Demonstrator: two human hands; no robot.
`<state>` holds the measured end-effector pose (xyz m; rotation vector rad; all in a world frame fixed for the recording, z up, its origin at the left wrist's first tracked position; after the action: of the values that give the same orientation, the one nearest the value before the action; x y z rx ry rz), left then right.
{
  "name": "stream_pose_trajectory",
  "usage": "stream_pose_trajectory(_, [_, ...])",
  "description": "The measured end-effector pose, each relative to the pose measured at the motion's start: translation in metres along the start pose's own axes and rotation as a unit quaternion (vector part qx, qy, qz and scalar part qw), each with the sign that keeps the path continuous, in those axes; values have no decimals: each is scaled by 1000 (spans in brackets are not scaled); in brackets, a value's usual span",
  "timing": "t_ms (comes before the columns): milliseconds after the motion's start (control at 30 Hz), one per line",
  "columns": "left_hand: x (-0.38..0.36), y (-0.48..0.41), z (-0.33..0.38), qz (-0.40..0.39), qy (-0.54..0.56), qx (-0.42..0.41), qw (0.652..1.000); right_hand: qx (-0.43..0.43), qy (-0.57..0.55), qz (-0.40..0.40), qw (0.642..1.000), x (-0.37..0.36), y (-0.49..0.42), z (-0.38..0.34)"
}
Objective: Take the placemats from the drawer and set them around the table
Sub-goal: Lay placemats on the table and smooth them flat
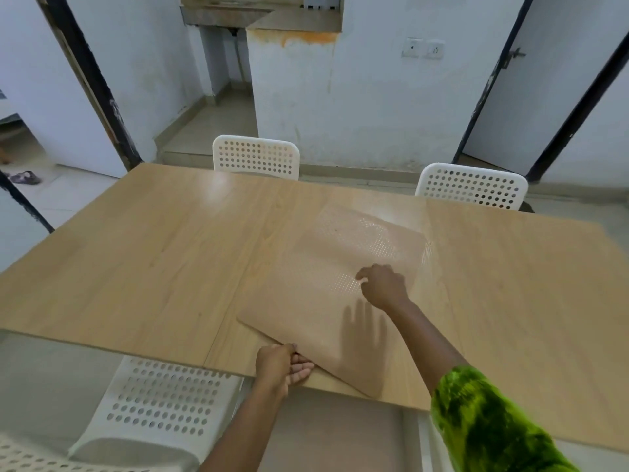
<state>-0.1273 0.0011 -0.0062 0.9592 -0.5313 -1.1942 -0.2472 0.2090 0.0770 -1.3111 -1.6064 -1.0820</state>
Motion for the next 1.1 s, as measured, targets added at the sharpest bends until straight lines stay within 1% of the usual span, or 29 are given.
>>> stream_pose_trajectory(67, [2,0,2,-11,-2,13,1000,13,-70,-73,995,-27,21,-8])
stream_pose_trajectory(133, [0,2,2,-27,0,23,999,41,-74,-131,988,-50,42,-23])
stream_pose_trajectory(167, [1,4,2,-35,6,24,999,54,-64,-144,986,-59,52,-32])
stream_pose_trajectory(233, [2,8,0,-43,22,21,999,79,-42,-133,987,-71,70,-47])
stream_pose_trajectory(367, [3,11,-2,-33,25,8,999,132,13,-70,989,-79,87,-62])
stream_pose_trajectory(567, [1,17,-2,-42,47,-12,998,149,41,-75,985,-79,90,-66])
stream_pose_trajectory(667, [1,19,-4,-36,48,-7,998,135,18,-106,985,-74,85,-65])
stream_pose_trajectory(733, [4,17,-5,-11,48,-11,999,137,7,-129,982,-71,84,-65])
stream_pose_trajectory(767, [9,16,-3,26,43,-28,998,142,-4,-135,981,-69,84,-65])
stream_pose_trajectory(833, [23,21,9,140,-4,-98,985,135,-67,-131,980,-64,85,-64])
stream_pose_trajectory(867, [22,24,15,158,-24,-130,979,125,-107,-121,979,-61,85,-62])
stream_pose_trajectory(900, [14,24,17,124,-21,-140,982,114,-139,-105,978,-57,85,-61])
stream_pose_trajectory(933, [1,23,16,61,6,-123,990,103,-160,-82,978,-52,85,-59])
stream_pose_trajectory(967, [-14,19,13,-11,39,-83,996,97,-170,-53,979,-48,84,-57])
stream_pose_trajectory(1000, [-27,15,11,-64,69,-45,994,94,-167,-24,981,-45,84,-56])
stream_pose_trajectory(1033, [-37,10,12,-92,71,-30,993,95,-156,-3,983,-42,84,-56])
stream_pose_trajectory(1100, [-50,2,20,-98,67,-32,992,97,-160,7,982,-45,85,-54])
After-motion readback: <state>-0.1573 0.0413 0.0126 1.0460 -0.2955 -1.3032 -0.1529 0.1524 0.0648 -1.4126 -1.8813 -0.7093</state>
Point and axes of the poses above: each hand's wrist, its own y-axis away from the middle knuckle, its own x-axis out of the back of the hand, z = x × y, the point moved 8 cm from there along -y, towards the middle knuckle, and after that the axes turned 10 degrees about x, right-handed, at the moved point
